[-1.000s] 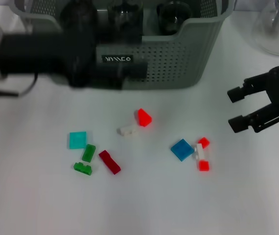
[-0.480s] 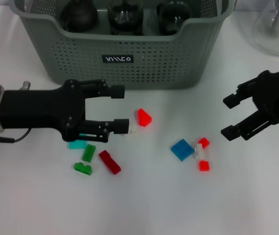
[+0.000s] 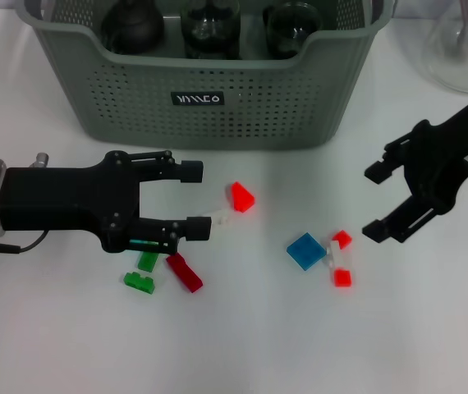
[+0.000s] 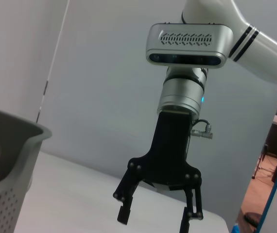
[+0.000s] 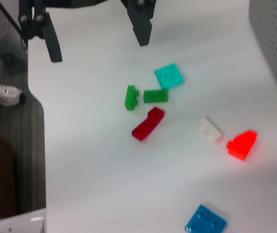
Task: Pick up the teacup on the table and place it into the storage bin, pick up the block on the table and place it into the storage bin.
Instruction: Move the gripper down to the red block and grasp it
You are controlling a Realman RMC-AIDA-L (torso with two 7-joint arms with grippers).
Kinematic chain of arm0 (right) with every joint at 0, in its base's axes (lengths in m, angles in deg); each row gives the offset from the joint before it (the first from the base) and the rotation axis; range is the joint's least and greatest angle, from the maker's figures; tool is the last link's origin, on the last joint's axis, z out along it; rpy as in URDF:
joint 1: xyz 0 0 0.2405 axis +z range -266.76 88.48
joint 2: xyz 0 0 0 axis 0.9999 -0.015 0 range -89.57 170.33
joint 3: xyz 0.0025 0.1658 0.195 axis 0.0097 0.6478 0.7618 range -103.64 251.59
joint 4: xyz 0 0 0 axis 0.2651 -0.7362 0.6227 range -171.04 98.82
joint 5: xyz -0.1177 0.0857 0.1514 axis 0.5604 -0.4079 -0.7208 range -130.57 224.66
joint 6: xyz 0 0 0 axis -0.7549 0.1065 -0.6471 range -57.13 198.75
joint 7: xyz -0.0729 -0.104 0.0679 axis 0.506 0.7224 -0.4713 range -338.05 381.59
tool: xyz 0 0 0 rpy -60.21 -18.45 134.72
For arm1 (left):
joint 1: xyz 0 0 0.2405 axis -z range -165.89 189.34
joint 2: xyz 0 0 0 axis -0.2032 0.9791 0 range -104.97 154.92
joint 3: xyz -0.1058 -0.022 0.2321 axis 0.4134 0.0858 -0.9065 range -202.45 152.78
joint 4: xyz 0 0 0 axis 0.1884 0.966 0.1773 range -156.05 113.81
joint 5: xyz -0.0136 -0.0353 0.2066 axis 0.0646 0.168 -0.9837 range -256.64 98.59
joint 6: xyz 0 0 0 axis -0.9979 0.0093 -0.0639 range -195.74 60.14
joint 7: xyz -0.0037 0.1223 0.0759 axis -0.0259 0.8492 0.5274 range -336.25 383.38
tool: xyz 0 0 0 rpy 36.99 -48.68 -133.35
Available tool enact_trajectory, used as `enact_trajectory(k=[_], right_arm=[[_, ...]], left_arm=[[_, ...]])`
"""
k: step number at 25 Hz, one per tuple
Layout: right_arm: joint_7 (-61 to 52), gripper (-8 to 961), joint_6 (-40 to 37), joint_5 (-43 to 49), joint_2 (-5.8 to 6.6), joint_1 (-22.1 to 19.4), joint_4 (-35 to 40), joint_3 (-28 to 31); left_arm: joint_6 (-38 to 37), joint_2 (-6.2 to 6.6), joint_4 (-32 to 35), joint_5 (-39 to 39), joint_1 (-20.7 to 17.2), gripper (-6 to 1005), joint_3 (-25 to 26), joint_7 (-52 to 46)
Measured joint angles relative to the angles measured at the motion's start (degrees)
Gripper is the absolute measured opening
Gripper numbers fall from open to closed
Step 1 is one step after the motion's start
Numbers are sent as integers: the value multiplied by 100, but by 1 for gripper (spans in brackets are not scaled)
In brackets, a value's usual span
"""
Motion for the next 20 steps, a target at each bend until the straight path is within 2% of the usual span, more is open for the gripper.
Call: enact_trajectory(k=[4,8,13,20], right_arm=[[-3,944,-18,315,53,46,6,-201],[-123,943,-142,496,14,204,-11,-293],[-668,943,-18,365,-34,239,-68,-609],[-896,943,336,74,-28,265,-499,-790]], left_arm=[[3,23,4,-112,20,830,2,-32],[-13,27,1,-95,29,828,9,-77],[-13,29,82,-114,74,828,6,22],[66,39,26,-119,108,828,13,69]])
